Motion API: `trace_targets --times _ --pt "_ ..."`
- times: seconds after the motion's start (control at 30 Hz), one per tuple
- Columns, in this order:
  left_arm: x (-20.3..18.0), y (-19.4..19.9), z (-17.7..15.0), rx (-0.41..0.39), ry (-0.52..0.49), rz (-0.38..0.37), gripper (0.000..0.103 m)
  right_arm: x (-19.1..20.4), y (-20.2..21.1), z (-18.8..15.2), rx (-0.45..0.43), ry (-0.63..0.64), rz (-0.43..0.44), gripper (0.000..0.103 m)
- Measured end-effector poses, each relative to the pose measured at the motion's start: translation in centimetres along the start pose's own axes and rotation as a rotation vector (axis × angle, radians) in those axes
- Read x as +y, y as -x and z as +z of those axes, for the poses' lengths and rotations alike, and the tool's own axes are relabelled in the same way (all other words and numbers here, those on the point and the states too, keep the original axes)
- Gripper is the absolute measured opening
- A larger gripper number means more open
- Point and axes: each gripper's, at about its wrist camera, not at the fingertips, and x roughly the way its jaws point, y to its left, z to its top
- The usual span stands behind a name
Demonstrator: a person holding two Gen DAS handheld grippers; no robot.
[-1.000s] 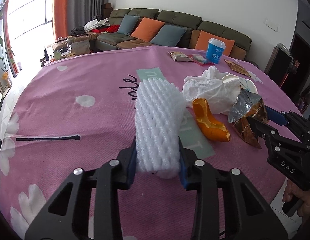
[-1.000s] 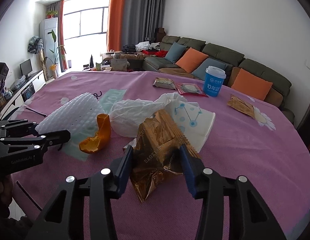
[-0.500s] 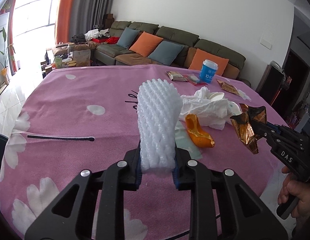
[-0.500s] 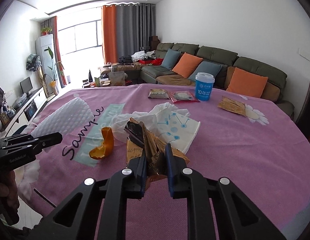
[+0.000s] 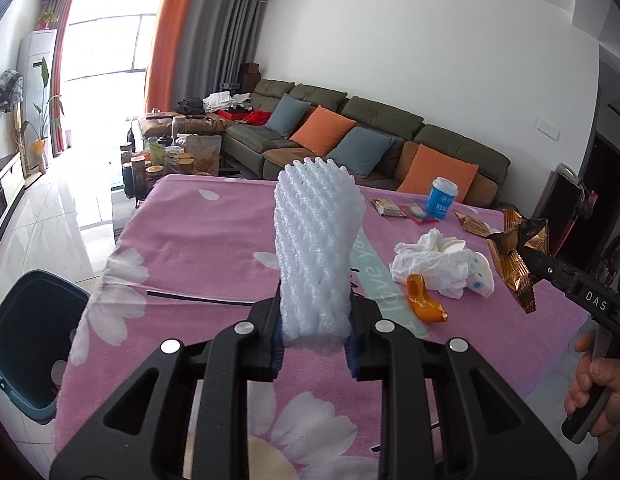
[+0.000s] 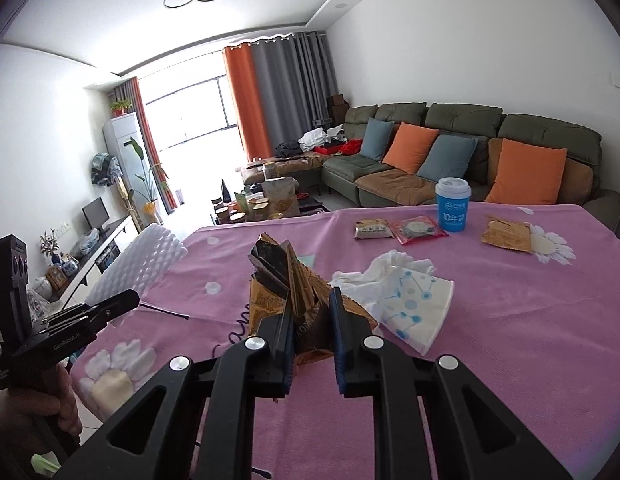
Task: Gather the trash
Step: 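Carry the brown packet and foam net with both tools over the teal bin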
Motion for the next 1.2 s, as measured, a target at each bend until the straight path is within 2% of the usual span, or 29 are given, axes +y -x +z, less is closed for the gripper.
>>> trace_targets --times 0.53,0.9,1.2 --pt "6.8 8.1 0.8 -0.125 0.072 0.166 0.024 9.3 -2.4 2.7 -0.02 0.131 0.222 0.014" --pt "13.9 13.2 -0.2 -0.164 0.156 0.337 0.024 18.4 -6.9 3.6 0.046 0.241 0.423 0.014" --pt "19.1 16.6 -1.5 -0.161 0.208 0.442 0.024 25.8 -10.1 4.0 0.115 0.335 0.538 0.014"
